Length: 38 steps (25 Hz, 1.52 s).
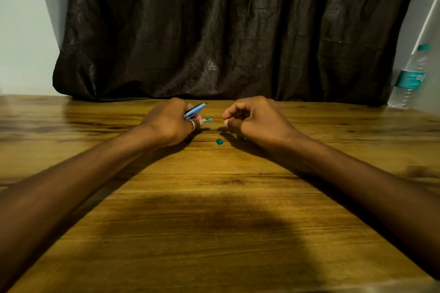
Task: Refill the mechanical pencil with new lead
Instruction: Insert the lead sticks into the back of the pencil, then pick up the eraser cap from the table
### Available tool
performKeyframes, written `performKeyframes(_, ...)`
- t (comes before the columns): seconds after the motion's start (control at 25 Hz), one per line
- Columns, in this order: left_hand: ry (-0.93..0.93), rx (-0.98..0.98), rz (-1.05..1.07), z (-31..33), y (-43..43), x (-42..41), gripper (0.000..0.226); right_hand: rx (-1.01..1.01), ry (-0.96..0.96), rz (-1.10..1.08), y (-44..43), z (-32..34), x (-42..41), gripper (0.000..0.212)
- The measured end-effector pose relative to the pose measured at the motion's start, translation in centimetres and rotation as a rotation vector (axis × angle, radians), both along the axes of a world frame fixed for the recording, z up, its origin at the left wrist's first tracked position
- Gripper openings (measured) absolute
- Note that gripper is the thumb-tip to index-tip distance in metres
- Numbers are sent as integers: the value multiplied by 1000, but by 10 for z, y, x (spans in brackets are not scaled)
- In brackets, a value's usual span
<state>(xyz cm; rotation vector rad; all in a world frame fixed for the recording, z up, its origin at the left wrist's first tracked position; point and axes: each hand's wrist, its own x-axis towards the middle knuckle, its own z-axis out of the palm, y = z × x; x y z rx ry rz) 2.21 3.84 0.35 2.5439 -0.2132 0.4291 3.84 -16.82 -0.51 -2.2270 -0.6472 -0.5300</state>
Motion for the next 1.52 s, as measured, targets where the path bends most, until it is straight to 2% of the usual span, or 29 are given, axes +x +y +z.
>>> performKeyframes(0.28,-69,-45,6,0,-2,-1,11,-347,8,132,4,-2,-1,18)
performKeyframes(0.56,-74,-44,11,0,-1,2,13,-326,21,136,7,-3,-1,16)
performKeyframes(0.72,-89,-44,9,-1,0,5,11,-323,-70,94,9,-2,-4,18)
performKeyframes(0.84,-80,-46,-26,0,-1,4,11,-136,-72,43,5,2,-6,18)
performKeyframes(1.04,-95,-65,-112,-1,-4,2,10,269,173,71,3,8,2,28)
performKeyframes(1.24,-135,-106,-156,-2,-5,4,8,596,380,144,2,14,-1,24)
performKeyframes(1.36,-209,-108,-143,-2,-6,2,5,716,451,168,3,16,-4,23)
performKeyframes(1.52,-261,-105,-148,-2,-7,-1,9,772,503,179,4,17,-3,22)
